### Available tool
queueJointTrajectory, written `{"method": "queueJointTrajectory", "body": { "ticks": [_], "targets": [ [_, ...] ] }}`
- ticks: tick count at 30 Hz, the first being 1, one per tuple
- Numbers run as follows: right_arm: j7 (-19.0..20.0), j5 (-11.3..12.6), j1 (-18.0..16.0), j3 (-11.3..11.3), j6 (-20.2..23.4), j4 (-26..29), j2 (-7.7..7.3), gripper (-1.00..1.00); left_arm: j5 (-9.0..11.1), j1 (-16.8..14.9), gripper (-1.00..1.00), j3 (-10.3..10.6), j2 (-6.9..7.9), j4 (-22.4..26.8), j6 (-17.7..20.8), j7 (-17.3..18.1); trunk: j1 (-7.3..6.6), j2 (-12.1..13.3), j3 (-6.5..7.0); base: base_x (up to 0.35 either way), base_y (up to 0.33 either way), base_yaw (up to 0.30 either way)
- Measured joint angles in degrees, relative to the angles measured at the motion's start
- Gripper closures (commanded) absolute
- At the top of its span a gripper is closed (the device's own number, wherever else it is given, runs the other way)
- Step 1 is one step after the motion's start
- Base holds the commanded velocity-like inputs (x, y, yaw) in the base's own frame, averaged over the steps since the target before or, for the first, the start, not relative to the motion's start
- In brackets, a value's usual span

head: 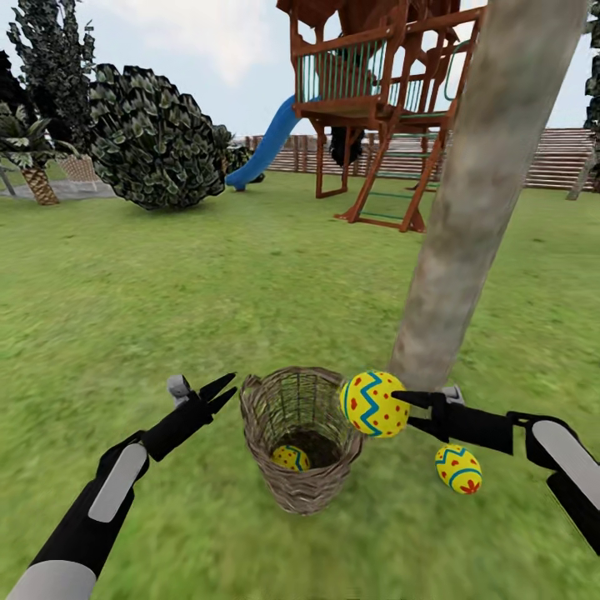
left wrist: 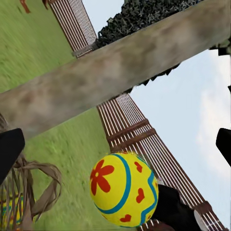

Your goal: Take the three Easter eggs out of the wicker basket on the lawn in the garden, then place them on the lawn next to a single tree (choose any tree) so that all three eggs are next to the same tree and none are left in the basket.

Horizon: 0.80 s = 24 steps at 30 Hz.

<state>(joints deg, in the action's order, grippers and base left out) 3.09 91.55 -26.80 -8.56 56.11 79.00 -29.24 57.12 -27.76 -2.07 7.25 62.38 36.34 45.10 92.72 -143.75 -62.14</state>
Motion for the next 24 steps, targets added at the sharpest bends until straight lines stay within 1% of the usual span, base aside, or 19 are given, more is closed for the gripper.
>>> {"method": "queueJointTrajectory", "body": {
  "ticks": [1, 2, 3, 6, 8, 10, 11, 12, 13, 14, 15, 16, 18, 20, 21, 22, 23, 24],
  "targets": [
    [0.00, -0.25, -0.01, 0.01, -0.02, -0.33, 0.00, 1.00, 0.00, 0.00, -1.00, 0.02, -0.01, 0.00, 0.00, 0.00, 0.00, 0.00, 0.06, -0.005, -0.302, -0.203],
    [-0.05, -1.50, -0.02, 0.08, -0.11, -0.93, 0.00, 1.00, 0.00, 0.00, -1.00, 0.06, 0.00, -0.01, 0.00, -0.01, 0.00, 0.00, 0.13, -0.003, -0.303, -0.203],
    [-0.06, -3.21, 0.00, 0.33, -0.44, -1.60, 0.00, 1.00, 0.00, 0.00, -1.00, 0.06, 0.00, 0.00, 0.00, -0.01, 0.00, 0.00, 0.19, -0.001, -0.304, -0.203],
    [-0.06, -10.17, -0.01, 1.70, -2.47, -3.14, 0.00, 1.00, 0.00, 0.00, -1.00, 0.08, -0.04, 0.02, 0.00, -0.01, 0.00, 0.00, 0.39, 0.000, -0.275, -0.204],
    [-0.10, -12.36, 0.00, 1.89, -2.83, -3.43, 0.01, 1.00, -0.02, 0.00, -1.00, 0.04, -0.05, 0.01, 0.00, -0.02, 0.00, 0.00, 0.52, 0.000, -0.079, -0.207],
    [-0.29, -15.14, -0.02, 2.00, -2.93, -4.82, 0.01, 1.00, 0.00, 0.00, -1.00, 0.00, -0.07, 0.02, 0.01, -0.02, 0.00, 0.00, 0.64, 0.000, -0.016, -0.209],
    [-0.54, -17.46, -0.02, 2.21, -3.02, -5.66, 0.01, 1.00, -0.01, 0.00, -1.00, 0.00, -0.36, 0.04, 0.01, -0.03, 0.00, 0.00, 0.70, 0.000, -0.004, -0.151],
    [-0.83, -20.31, -0.03, 2.56, -3.09, -6.31, 0.01, 1.00, -0.02, 0.00, -1.00, -0.01, -0.76, 0.06, 0.01, 0.00, 0.00, 0.00, 0.74, 0.000, -0.002, -0.062],
    [-0.99, -23.69, -0.02, 2.93, -3.13, -7.02, 0.01, 1.00, -0.03, 0.01, -1.00, -0.01, -1.04, 0.05, 0.00, -0.01, 0.00, 0.00, 0.75, 0.000, -0.001, -0.032],
    [-1.01, -26.21, -0.04, 3.13, -3.14, -7.90, 0.06, 1.00, -0.03, 0.01, -1.00, -0.02, -1.15, 0.04, 0.00, -0.02, 0.00, 0.00, 0.76, 0.000, 0.000, -0.013],
    [-1.03, -29.31, -0.02, 3.31, -3.15, -9.46, 0.08, 1.00, -0.03, 0.01, -1.00, -0.02, -1.22, 0.06, 0.00, 0.00, 0.00, 0.00, 0.77, 0.000, 0.000, -0.004],
    [-1.04, -31.74, -0.02, 3.40, -3.22, -10.94, 0.10, 1.00, -0.03, 0.01, -1.00, -0.02, -1.29, 0.10, 0.00, 0.03, 0.00, 0.00, 0.77, 0.000, 0.000, -0.002],
    [-1.04, -33.23, -0.04, 3.43, -5.35, -13.00, -0.03, 1.00, 0.10, 0.01, -1.00, -0.02, -1.58, 0.07, 0.03, 0.05, 0.00, 0.00, 0.77, 0.000, 0.000, 0.000],
    [-1.07, -33.78, -0.05, 3.52, -6.27, -14.82, -0.13, 1.00, 0.28, 0.01, -1.00, -0.02, -1.95, 0.04, 0.08, 0.17, 0.00, 0.00, 0.77, 0.000, 0.000, 0.000],
    [-1.42, -36.34, -0.05, 3.53, -6.59, -15.19, -0.10, 1.00, 0.21, 0.02, -1.00, 0.02, -2.92, 0.04, 0.09, 0.31, 0.00, 0.00, 0.77, 0.017, -0.051, 0.000],
    [-2.35, -39.01, -0.06, 3.59, -6.86, -15.29, -0.03, 1.00, 0.14, 0.02, -1.00, 0.07, -3.46, 0.05, 0.09, 0.33, 0.00, 0.00, 0.77, 0.087, -0.194, 0.000],
    [-5.86, -43.65, -0.07, 4.76, -7.36, -15.21, 0.10, 1.00, 0.01, 0.02, -1.00, 1.03, -4.37, 0.08, 0.06, 0.29, -0.02, -0.01, 0.77, 0.109, -0.234, 0.000],
    [-8.34, -45.20, -0.07, 5.65, -7.49, -14.98, 0.15, 1.00, -0.16, 0.02, -1.00, 2.31, -4.74, 0.09, 0.03, 0.31, -0.01, 0.00, 0.77, 0.173, -0.236, 0.000]
  ]
}}
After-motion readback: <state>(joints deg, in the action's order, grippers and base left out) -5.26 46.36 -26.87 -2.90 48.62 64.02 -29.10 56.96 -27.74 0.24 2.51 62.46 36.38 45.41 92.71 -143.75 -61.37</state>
